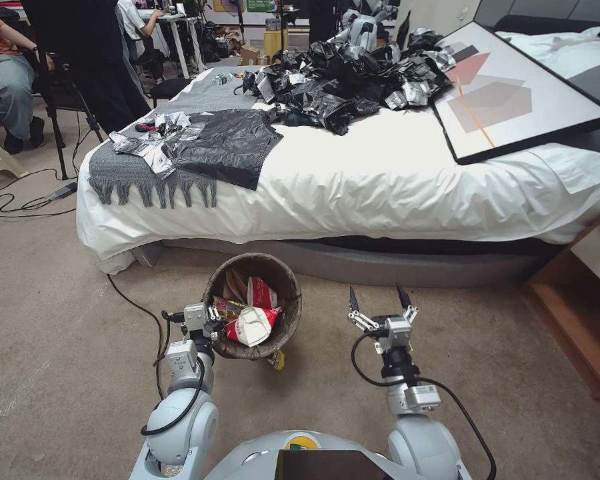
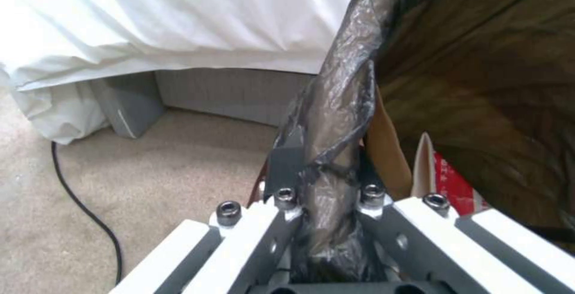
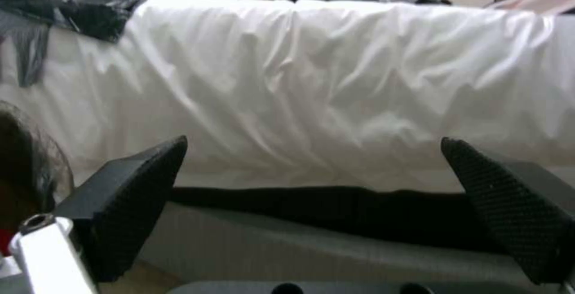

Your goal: Pick up the trash bin, then pick up the garbage from the floor and place it into the trash bin.

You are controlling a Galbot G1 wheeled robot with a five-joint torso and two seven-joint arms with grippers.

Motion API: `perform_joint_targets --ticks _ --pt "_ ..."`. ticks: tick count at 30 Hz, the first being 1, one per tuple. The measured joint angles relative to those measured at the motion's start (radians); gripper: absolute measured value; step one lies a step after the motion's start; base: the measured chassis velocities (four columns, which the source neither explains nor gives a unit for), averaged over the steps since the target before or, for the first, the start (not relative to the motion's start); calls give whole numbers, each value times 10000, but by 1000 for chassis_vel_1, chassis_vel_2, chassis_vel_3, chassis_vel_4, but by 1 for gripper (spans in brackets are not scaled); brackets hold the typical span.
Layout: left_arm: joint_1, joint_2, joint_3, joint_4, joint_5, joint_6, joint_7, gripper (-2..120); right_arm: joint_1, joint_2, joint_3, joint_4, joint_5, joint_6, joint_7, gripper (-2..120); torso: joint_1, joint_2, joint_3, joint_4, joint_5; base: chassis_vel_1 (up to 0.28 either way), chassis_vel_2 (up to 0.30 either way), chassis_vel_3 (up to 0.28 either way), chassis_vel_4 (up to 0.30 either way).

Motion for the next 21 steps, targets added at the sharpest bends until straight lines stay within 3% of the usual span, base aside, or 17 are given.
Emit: perform_joint_targets --ticks 21 --pt "103 21 43 -3 32 -203 179 2 337 -106 39 -163 217 -140 -153 98 0 0 0 1 0 0 0 0 0"
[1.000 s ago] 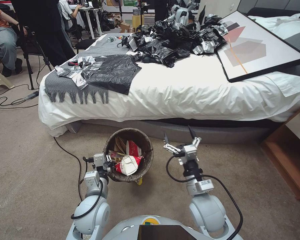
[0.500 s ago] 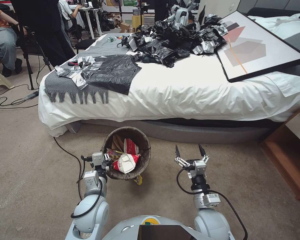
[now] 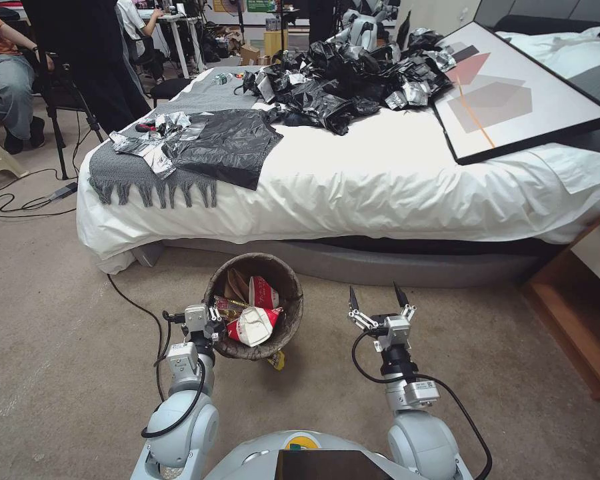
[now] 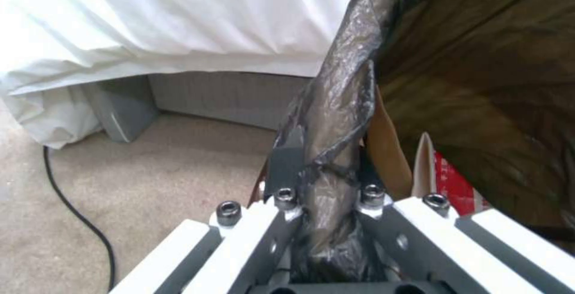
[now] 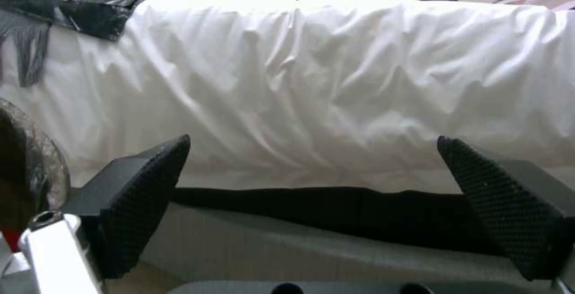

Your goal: Pick up the trash bin, then pick up the garbage from the floor and place it into the trash bin.

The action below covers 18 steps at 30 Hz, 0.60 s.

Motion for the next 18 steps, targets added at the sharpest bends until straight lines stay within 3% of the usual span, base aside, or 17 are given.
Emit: perform_joint_targets --ticks 18 --pt "43 6 -24 -43 -42 -88 177 2 52 7 -46 -34 -17 -20 -37 97 0 0 0 0 0 28 26 24 25"
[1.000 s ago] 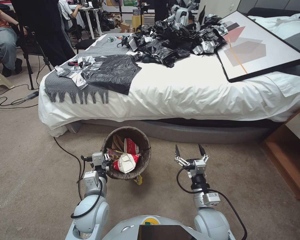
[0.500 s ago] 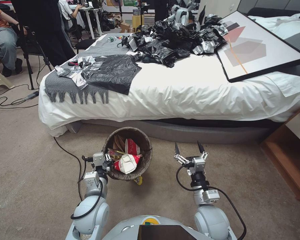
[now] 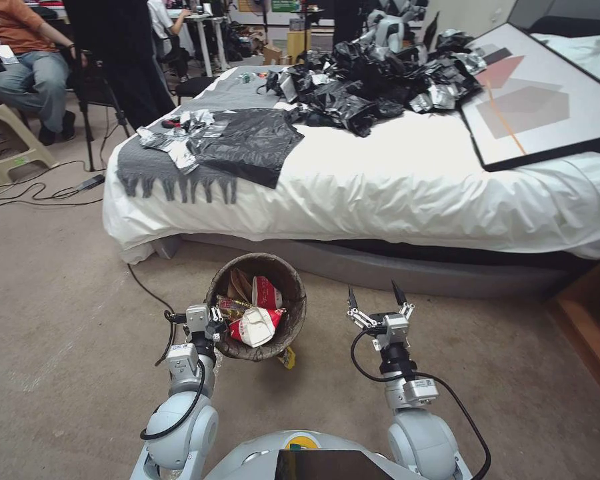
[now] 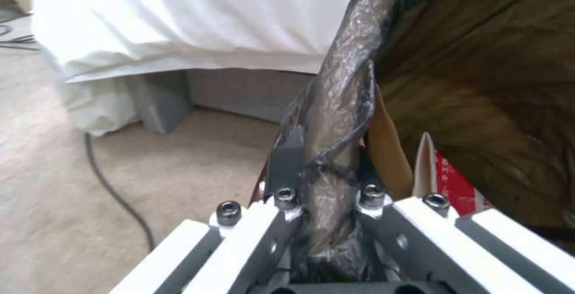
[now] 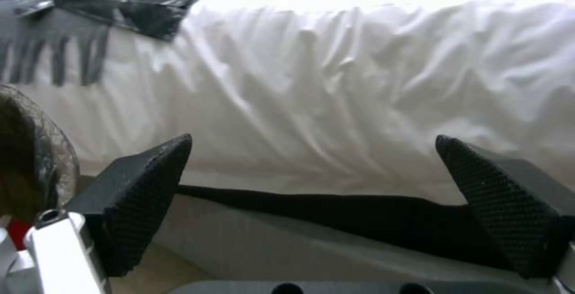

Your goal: Pick up the trash bin, then pick up the garbage from the floor and place it into the trash bin.

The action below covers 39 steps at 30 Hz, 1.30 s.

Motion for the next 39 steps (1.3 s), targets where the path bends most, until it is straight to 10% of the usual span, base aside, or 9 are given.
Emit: perform_joint_targets --ticks 39 --pt "3 -44 -7 84 46 -217 54 2 208 -3 -43 -108 10 -42 -92 97 0 0 0 -3 0 52 54 51 50"
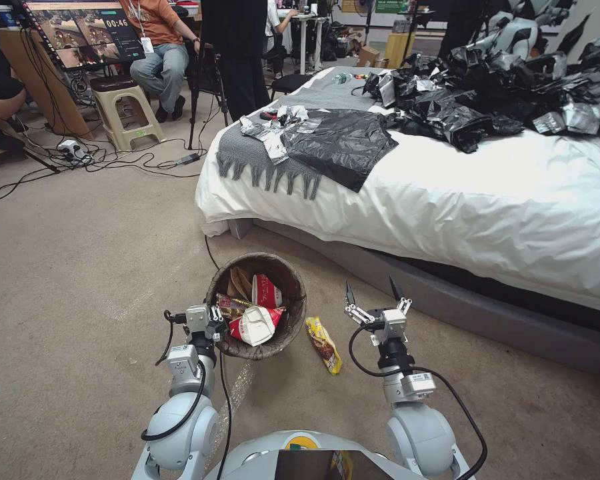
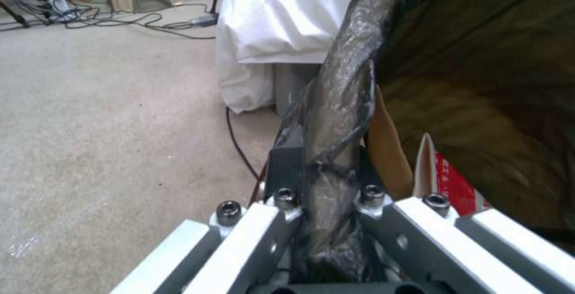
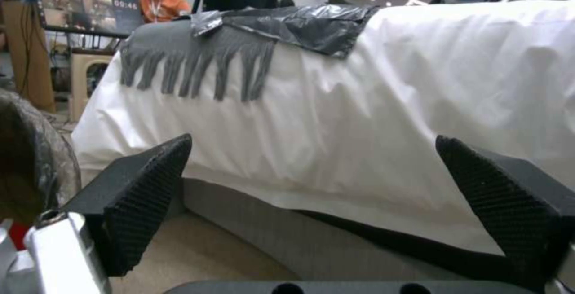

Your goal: Pick up the trash bin, then pick up the garbage from the floor and place it into the trash bin.

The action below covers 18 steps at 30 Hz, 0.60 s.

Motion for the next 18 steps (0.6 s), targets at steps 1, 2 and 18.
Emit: perform_joint_targets --ticks 1,2,18 --pt "6 6 -6 10 24 -40 -1 2 8 -7 -15 0 0 -6 -1 97 0 0 0 1 0 0 0 0 0" --pt "9 12 -7 14 37 -70 -1 2 28 -17 -19 0 0 -17 -3 97 0 0 0 2 0 0 0 0 0" --pt "-88 55 -20 -47 72 -128 -31 2 838 -668 -293 -129 1020 -1603 -488 100 0 0 0 4 -1 0 0 0 0"
